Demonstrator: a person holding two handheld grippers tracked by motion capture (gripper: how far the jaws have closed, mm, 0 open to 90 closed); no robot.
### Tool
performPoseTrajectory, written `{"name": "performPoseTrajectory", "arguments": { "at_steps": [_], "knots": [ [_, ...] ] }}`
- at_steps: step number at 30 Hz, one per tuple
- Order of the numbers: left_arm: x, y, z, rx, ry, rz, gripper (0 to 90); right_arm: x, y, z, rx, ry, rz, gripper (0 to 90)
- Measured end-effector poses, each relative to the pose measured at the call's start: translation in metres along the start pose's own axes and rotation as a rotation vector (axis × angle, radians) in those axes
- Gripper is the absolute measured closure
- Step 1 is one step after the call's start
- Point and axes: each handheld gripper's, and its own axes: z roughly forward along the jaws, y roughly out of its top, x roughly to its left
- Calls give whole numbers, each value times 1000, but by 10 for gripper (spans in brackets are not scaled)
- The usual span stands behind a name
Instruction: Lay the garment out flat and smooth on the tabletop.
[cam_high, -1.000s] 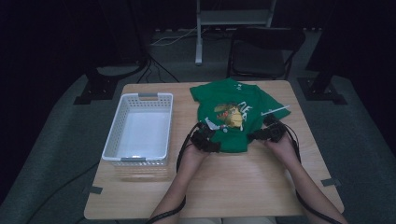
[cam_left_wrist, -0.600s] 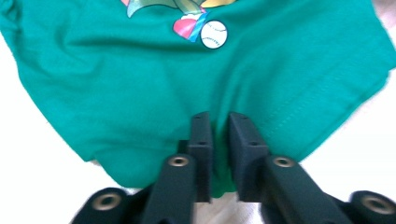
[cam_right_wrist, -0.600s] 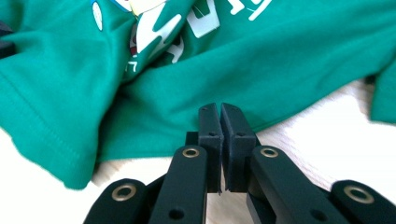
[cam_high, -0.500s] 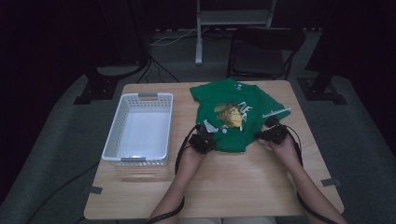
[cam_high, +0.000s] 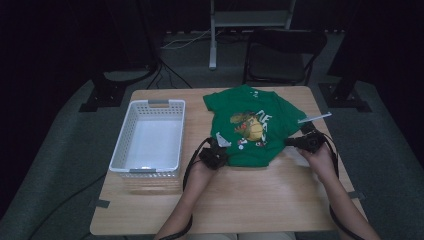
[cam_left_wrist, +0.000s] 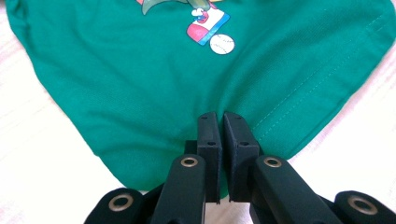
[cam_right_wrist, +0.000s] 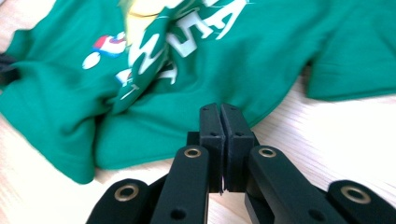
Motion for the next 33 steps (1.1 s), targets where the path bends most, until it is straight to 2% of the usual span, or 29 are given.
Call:
{"name": "performPoseTrajectory", "arguments": {
  "at_steps": [3, 7, 11, 16, 21, 26, 28, 29, 30, 33],
  "knots": [
    [-7, -2, -6, 3, -18, 24, 872, -9, -2, -4, 6, -14, 18, 885],
    [-16, -6, -15, 8, -24, 62, 872, -21, -6, -8, 34, -44, 35, 884],
    [-23, -11, -23, 15, -22, 91, 872, -33, -9, -16, 34, -64, 66, 885],
    [-23, -15, -29, 3, -17, 84, 872, -43, -9, -26, 22, -83, 85, 885],
    [-20, -18, -31, 13, -6, 86, 872, -52, -7, -33, 30, -135, 93, 885],
    [-18, -20, -32, 13, -2, 81, 872, -67, -1, -38, 38, -142, 125, 900],
    [-18, -20, -32, 23, 24, 92, 872, -69, 1, -40, 46, -215, 118, 900],
    [-16, -21, -33, 17, 8, 84, 872, -73, 1, -41, 40, -208, 128, 900],
    [-16, -21, -32, 24, -11, 80, 871, -77, 1, -43, 25, -180, 151, 900],
    [-18, -21, -32, 19, -12, 84, 862, -79, -1, -42, 30, -134, 155, 869]
  ]
}}
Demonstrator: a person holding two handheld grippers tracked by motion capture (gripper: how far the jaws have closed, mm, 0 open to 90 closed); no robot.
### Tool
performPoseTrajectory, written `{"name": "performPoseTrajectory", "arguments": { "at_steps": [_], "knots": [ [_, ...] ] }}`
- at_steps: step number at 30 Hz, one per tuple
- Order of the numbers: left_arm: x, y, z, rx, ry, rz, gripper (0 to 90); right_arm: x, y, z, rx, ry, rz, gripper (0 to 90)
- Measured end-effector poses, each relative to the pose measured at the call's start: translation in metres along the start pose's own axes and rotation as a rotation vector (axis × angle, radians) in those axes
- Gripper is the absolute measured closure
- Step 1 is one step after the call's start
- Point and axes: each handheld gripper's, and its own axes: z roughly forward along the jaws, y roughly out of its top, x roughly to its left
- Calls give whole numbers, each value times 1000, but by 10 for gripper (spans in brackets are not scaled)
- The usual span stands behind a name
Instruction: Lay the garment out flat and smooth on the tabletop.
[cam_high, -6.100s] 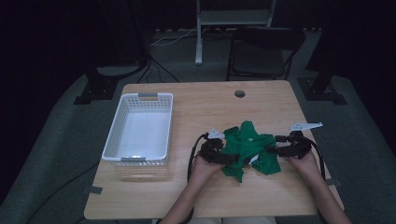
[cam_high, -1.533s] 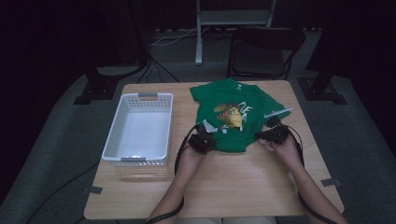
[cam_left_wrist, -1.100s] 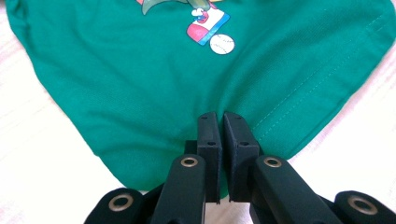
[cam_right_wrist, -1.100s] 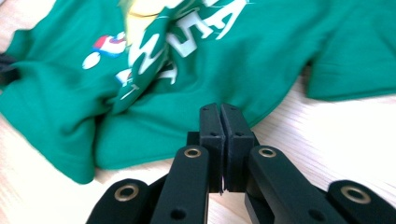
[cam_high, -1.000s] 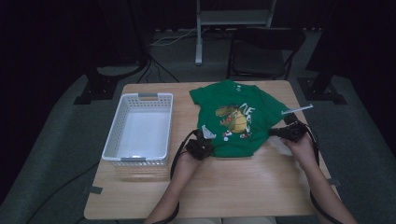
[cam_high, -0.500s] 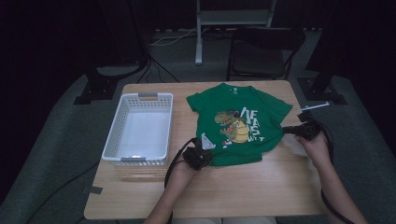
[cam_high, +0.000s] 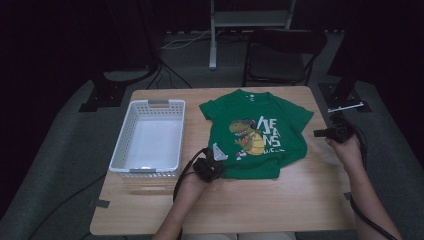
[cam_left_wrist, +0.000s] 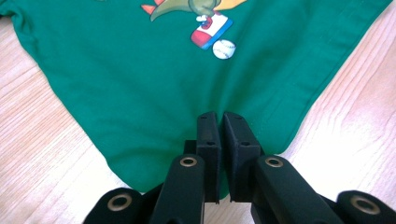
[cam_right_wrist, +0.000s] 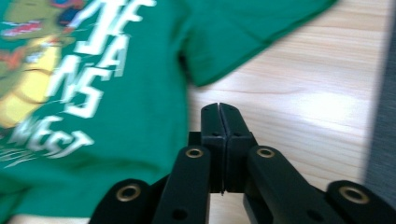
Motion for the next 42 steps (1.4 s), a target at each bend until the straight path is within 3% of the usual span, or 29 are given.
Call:
{"name": "performPoseTrajectory", "arguments": {
  "at_steps": [4, 6, 7, 12, 16, 20, 24, 28, 31, 33, 38, 42],
  "knots": [
    [-5, 2, -4, -33, -4, -5, 718, 13, -7, 3, 10, 62, -35, 687],
    [-7, 4, -8, -54, 3, -17, 583, 20, -13, 3, 1, 113, -42, 602],
    [-8, 4, -9, -61, 1, -20, 569, 23, -17, 1, -6, 140, -43, 556],
    [-17, 4, -17, -94, 20, -34, 409, 43, -36, -5, -9, 200, -88, 505],
    [-32, 3, -19, -102, 3, -6, 408, 54, -52, -6, -12, 225, -104, 492],
    [-52, 6, -7, -95, -36, 42, 408, 64, -62, 3, 17, 237, -122, 490],
    [-65, 12, 11, -79, -45, 77, 408, 72, -61, 11, 25, 215, -146, 489],
    [-66, 14, 22, -58, -28, 87, 409, 78, -58, 18, 43, 187, -167, 490],
    [-63, 15, 27, -52, -5, 92, 439, 85, -54, 24, 64, 129, -210, 520],
    [-60, 14, 28, -55, 11, 91, 513, 91, -54, 24, 75, 88, -257, 529],
    [-56, 11, 28, -51, -24, 83, 682, 102, -55, 25, 87, -10, -342, 589],
    [-57, 11, 28, -49, -43, 88, 787, 104, -55, 26, 82, -37, -353, 710]
  ]
}}
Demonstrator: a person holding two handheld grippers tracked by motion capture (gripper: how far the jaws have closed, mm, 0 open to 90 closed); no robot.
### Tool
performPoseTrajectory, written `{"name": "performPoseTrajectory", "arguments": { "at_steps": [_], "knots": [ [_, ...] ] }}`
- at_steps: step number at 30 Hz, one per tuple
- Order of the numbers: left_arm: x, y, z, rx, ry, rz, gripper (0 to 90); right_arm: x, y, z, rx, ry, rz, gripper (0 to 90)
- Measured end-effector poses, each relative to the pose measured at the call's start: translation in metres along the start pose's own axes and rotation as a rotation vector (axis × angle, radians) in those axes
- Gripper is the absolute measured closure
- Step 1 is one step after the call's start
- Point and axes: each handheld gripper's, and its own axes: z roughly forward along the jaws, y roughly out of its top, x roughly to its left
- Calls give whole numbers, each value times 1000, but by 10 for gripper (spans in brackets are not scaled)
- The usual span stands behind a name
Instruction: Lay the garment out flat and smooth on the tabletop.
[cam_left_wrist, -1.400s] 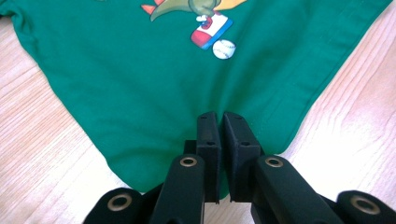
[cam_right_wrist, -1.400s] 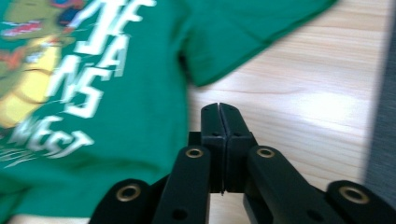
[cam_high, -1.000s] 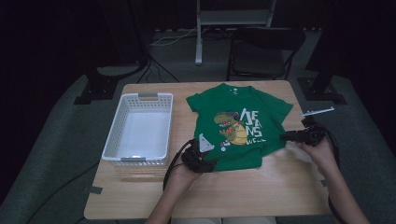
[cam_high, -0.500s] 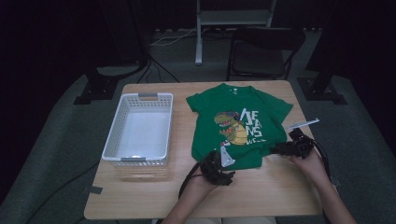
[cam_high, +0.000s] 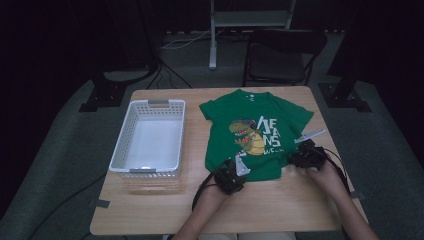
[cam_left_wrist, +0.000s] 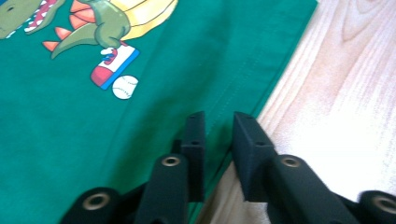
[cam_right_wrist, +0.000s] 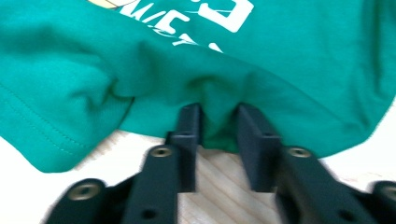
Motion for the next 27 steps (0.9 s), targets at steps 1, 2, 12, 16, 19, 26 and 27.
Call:
{"name": "performPoseTrajectory", "arguments": {
  "at_steps": [1, 2, 12, 16, 19, 26, 27],
  "knots": [
    [0, 0, 0, 0, -7, -2, 814, -1, 0, 0, -4, -7, 2, 758],
    [0, 0, 0, 0, -9, -1, 832, -1, -1, 0, -9, -4, 11, 802],
    [3, -1, -16, -33, -8, -14, 899, -23, -12, -9, -82, 147, 109, 863],
    [6, -2, -22, -44, -1, -21, 900, -37, -16, -17, -125, 212, 146, 863],
    [5, -1, -25, -49, -2, -18, 900, -43, -16, -19, -134, 243, 158, 863],
    [-2, 11, -44, -83, 16, 33, 900, -52, -7, -33, -158, 287, 175, 863],
    [-2, 13, -46, -86, 28, 35, 900, -52, -5, -34, -158, 281, 169, 863]
  ]
}}
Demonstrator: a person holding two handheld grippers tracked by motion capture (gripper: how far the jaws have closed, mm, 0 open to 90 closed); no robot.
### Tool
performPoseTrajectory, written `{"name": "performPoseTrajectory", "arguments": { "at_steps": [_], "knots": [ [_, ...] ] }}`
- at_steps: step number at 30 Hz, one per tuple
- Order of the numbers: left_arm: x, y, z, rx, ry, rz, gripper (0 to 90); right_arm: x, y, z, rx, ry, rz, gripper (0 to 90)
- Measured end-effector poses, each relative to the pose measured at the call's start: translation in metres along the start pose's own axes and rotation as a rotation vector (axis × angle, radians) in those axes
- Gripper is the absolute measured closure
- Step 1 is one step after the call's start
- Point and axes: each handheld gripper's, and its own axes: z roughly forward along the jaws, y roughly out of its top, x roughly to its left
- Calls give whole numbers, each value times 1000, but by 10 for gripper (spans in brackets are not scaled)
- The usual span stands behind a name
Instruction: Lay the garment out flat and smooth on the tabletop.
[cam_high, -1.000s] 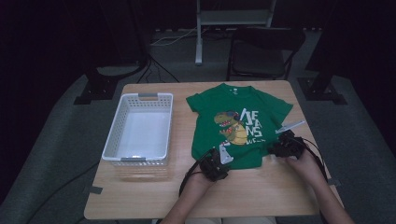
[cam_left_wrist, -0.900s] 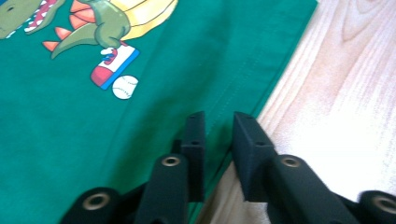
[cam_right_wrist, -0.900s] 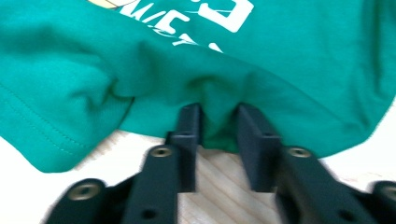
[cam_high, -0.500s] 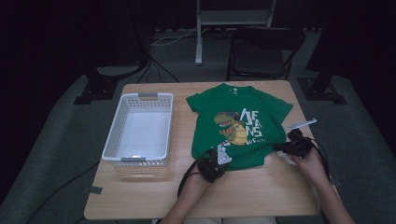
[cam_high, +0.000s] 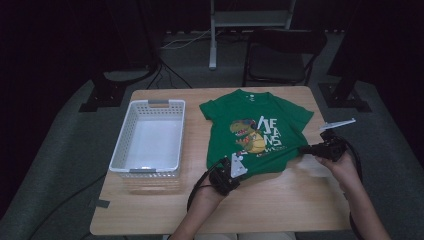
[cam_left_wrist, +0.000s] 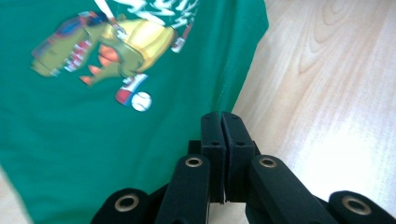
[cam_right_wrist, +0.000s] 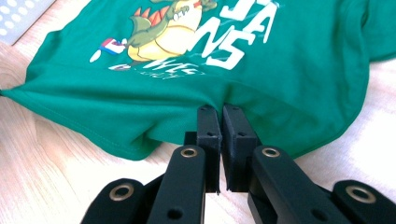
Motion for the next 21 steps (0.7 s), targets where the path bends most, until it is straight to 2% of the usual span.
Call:
{"name": "performPoseTrajectory", "arguments": {
  "at_steps": [2, 5, 7, 8, 11, 14, 16, 17, 21],
  "knots": [
    [4, 3, -2, -7, 29, 1, 899, 3, 6, -2, -3, -12, -8, 862],
    [14, 3, -3, -13, 88, -21, 899, 6, 18, -2, -2, -11, -20, 863],
    [23, 2, 0, 2, 101, -40, 899, 8, 29, 1, 2, -14, -31, 862],
    [27, 0, 3, 9, 124, -46, 899, 9, 36, 4, 8, -11, -35, 862],
    [35, -4, 13, 54, 146, -55, 898, 10, 57, 17, 26, -15, -37, 862],
    [37, -9, 22, 84, 142, -64, 898, 11, 77, 36, 56, -27, -32, 862],
    [38, -13, 26, 95, 126, -68, 898, 11, 84, 47, 77, -38, -32, 862],
    [39, -14, 27, 108, 132, -66, 898, 11, 88, 54, 88, -46, -33, 862],
    [46, -19, 31, 117, 119, -93, 898, 9, 97, 75, 123, -60, -10, 861]
  ]
}}
